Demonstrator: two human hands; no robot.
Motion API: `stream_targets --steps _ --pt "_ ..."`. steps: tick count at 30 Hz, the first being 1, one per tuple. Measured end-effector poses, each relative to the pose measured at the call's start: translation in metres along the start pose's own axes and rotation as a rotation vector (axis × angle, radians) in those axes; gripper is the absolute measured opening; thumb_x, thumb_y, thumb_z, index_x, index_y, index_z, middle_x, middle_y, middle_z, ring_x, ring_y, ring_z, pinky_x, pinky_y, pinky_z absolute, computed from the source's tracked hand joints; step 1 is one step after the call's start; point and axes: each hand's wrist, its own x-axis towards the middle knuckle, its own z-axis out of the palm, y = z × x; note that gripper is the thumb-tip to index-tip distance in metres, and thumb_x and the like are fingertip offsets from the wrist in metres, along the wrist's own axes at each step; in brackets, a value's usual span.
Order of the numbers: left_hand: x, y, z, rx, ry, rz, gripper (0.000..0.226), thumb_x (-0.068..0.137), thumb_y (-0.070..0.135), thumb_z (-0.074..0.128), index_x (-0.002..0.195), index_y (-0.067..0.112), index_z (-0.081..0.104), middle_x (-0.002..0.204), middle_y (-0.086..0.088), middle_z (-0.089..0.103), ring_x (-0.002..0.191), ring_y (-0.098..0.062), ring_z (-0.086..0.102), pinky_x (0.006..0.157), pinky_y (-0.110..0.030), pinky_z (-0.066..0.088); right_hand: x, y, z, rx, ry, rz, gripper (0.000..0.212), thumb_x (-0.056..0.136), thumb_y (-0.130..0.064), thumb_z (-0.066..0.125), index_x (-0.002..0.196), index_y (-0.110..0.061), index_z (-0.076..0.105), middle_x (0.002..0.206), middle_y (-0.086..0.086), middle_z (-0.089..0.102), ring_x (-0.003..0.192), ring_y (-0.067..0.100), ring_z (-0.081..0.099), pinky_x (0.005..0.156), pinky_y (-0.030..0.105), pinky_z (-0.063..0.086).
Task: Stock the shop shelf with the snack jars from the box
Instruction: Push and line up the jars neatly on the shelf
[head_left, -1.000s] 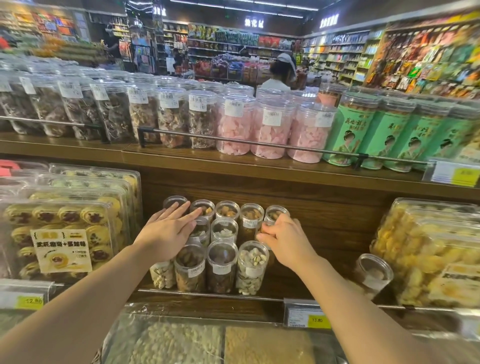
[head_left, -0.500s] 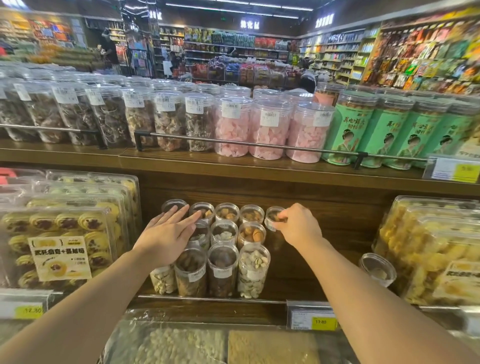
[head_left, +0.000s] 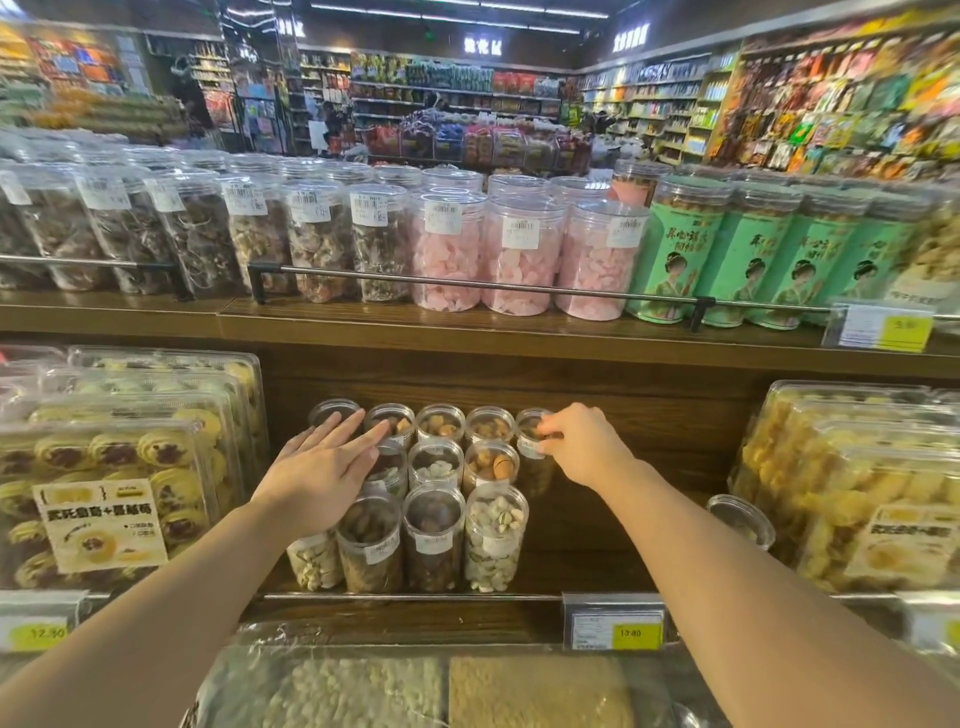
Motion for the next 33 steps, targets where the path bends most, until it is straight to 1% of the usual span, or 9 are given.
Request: stream_targets --steps 2,5,8,11,15,17,23,28,33 --pt "0.0 -0.001 -0.001 0.002 -0.003 -0.003 0.051 0.105 0.056 0.007 0.155 0.055 0.009 0.168 0.017 -0.001 0.155 -0.008 -0.009 0.125 -0.037 -0.004 0.002 0.007 -0.007 0.066 -0.064 -0.032 0.043 0.098 -0.018 0.065 0.14 -0.018 0.06 0.153 0.001 0.049 0.139 0.025 0.047 0.115 0.04 0.036" --pt "0.001 -0.001 -0.002 -0.006 -0.021 -0.01 0.052 0.104 0.057 0.006 0.155 0.055 0.008 0.168 0.017 -0.001 0.155 -0.009 -0.009 0.126 -0.038 -0.003 -0.003 0.026 -0.021 0.054 -0.097 -0.053 0.059 0.098 -0.037 0.064 0.152 -0.027 0.044 0.16 -0.002 0.038 0.149 0.026 0.032 0.122 0.047 0.027" --pt "0.001 0.001 -0.003 -0.016 -0.022 -0.006 0.051 0.104 0.056 0.008 0.156 0.055 0.01 0.168 0.016 0.0 0.155 -0.009 -0.008 0.126 -0.037 -0.003 -0.015 0.068 -0.042 -0.004 -0.041 -0.021 0.057 0.1 -0.049 0.053 0.153 -0.031 0.042 0.16 0.0 0.036 0.149 0.024 0.032 0.122 0.048 0.027" --pt "0.0 0.001 -0.004 -0.014 -0.03 0.001 0.052 0.105 0.055 0.008 0.157 0.052 0.01 0.169 0.014 0.001 0.155 -0.01 -0.007 0.126 -0.036 -0.003 -0.04 0.115 -0.059 -0.054 -0.066 0.056 0.062 0.1 -0.062 0.037 0.155 -0.034 0.038 0.163 -0.003 0.03 0.15 0.022 0.03 0.123 0.043 0.022" --pt "-0.001 -0.001 -0.003 -0.005 -0.024 0.002 0.052 0.105 0.055 0.008 0.157 0.053 0.009 0.169 0.013 0.001 0.155 -0.01 -0.006 0.126 -0.036 -0.002 -0.06 0.147 -0.048 -0.032 -0.175 0.133 0.065 0.105 -0.058 0.019 0.162 -0.028 0.017 0.167 -0.011 0.01 0.154 0.009 0.006 0.123 0.034 0.004" --pt "0.0 -0.002 -0.001 -0.008 -0.022 0.007 0.052 0.105 0.056 0.008 0.156 0.053 0.009 0.169 0.013 0.002 0.155 -0.009 -0.006 0.126 -0.036 -0.002 -0.057 0.152 -0.034 -0.116 -0.172 0.129 0.065 0.106 -0.056 0.011 0.162 -0.024 0.009 0.169 -0.009 0.003 0.154 0.008 -0.001 0.126 0.035 0.001" --pt "0.002 -0.004 0.001 -0.007 -0.011 0.011 0.051 0.104 0.057 0.008 0.155 0.054 0.011 0.168 0.014 0.004 0.155 -0.009 -0.005 0.126 -0.036 -0.002 -0.038 0.108 0.0 -0.188 -0.028 0.07 0.07 0.102 -0.06 0.001 0.161 -0.023 -0.005 0.168 -0.007 -0.01 0.154 0.01 -0.01 0.125 0.039 -0.005" --pt "0.001 -0.001 -0.001 -0.011 -0.016 0.005 0.052 0.105 0.056 0.008 0.156 0.054 0.011 0.169 0.014 0.003 0.155 -0.009 -0.006 0.126 -0.037 -0.002 -0.021 0.046 0.026 -0.042 0.059 0.035 0.071 0.099 -0.063 -0.001 0.16 -0.027 -0.012 0.167 -0.008 -0.018 0.153 0.01 -0.015 0.125 0.04 -0.009" --pt "0.002 0.0 0.001 -0.01 -0.017 0.012 0.052 0.104 0.056 0.007 0.156 0.053 0.01 0.169 0.013 0.001 0.155 -0.01 -0.007 0.126 -0.036 -0.003 -0.007 0.008 0.04 0.124 0.077 0.014 0.063 0.105 -0.053 0.003 0.161 -0.025 -0.008 0.168 -0.007 -0.012 0.154 0.011 -0.011 0.125 0.037 -0.009"
